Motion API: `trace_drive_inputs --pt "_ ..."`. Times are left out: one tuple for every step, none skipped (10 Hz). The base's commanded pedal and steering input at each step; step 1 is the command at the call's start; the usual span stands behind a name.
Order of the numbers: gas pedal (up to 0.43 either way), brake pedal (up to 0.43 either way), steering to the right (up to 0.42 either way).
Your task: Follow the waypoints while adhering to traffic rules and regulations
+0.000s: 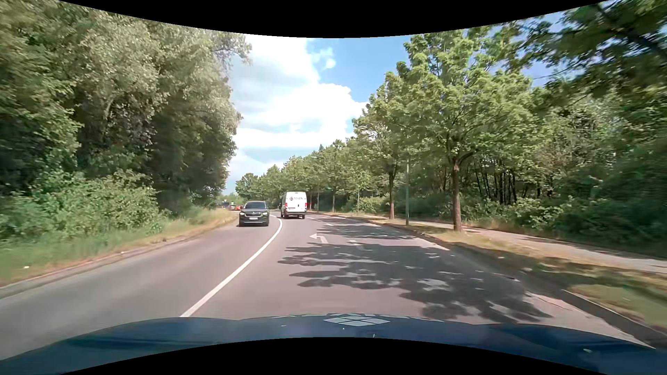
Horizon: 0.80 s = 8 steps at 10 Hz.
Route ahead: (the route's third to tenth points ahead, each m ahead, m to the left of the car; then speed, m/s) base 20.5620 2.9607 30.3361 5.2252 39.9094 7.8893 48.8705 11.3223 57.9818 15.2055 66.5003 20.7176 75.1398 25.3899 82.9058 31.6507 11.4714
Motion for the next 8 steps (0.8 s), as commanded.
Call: trace_drive_inputs --pt "0.067 0.0 -0.042" --pt "0.098 0.0 -0.041" --pt "0.11 0.0 -0.042" --pt "0.11 0.0 -0.042" --pt "0.11 0.0 -0.042" --pt "0.13 0.0 -0.042" --pt "0.13 0.0 -0.041" --pt "0.13 0.0 -0.041"
